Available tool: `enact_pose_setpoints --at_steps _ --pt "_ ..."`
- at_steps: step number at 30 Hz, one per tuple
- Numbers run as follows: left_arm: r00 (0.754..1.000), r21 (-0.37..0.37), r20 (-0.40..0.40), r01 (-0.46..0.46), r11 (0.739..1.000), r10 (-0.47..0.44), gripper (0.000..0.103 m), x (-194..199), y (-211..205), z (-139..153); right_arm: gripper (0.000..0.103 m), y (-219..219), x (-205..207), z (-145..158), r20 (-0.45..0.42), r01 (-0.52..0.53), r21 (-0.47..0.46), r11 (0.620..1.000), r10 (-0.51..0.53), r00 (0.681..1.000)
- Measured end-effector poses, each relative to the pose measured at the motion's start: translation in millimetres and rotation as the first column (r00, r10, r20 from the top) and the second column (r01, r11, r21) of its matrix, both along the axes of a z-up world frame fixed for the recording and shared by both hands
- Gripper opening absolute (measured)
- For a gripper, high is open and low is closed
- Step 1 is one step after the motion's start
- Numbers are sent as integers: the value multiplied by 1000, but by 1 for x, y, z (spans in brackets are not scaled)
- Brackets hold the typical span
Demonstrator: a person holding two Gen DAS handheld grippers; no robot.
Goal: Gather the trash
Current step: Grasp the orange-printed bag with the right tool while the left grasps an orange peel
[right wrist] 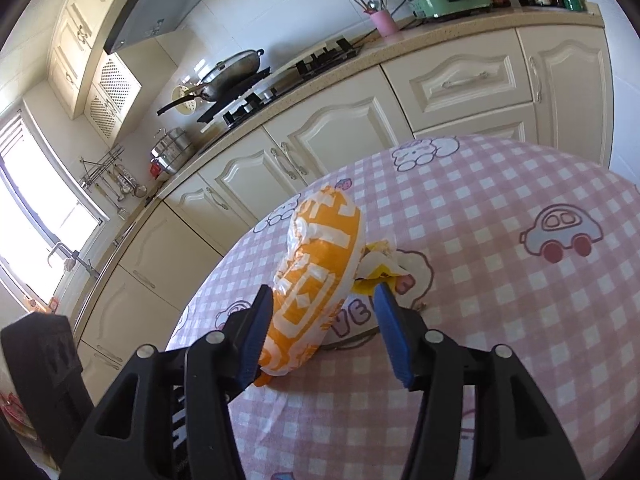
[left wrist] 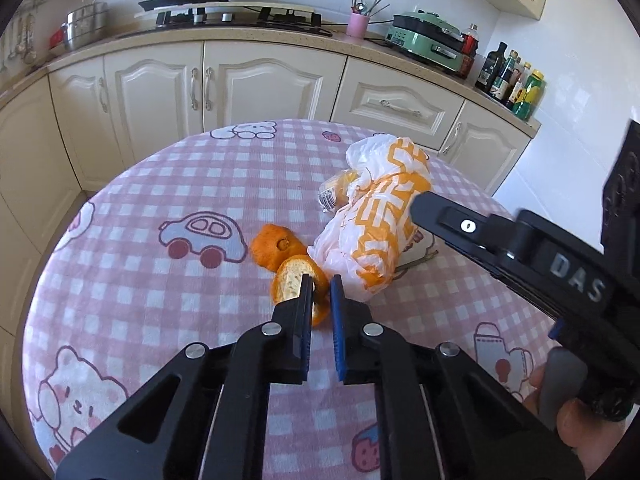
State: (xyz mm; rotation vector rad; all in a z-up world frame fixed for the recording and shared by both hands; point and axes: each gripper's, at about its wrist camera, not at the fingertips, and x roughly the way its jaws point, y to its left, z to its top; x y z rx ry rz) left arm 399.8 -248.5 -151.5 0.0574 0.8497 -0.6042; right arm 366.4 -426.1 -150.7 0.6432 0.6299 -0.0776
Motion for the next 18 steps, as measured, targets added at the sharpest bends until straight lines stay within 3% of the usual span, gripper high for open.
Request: enact_pose_setpoints --at_steps 5,8,10,18 --pt "1000 -15 -7 14 1000 -14 7 0 3 -1 56 0 21 -11 -36 -19 92 996 22 999" --pt "1000 -26 -9 13 1000 -13 7 -1 9 0 53 2 29 -17 -51 -40 81 996 44 998" --pt "1000 -44 -12 8 999 -8 7 -2 16 3 44 4 25 -13 -35 -48 61 997 50 998" --pt "999 -114 14 -27 993 29 7 -13 53 25 41 16 -13 26 66 24 -112 993 -16 998"
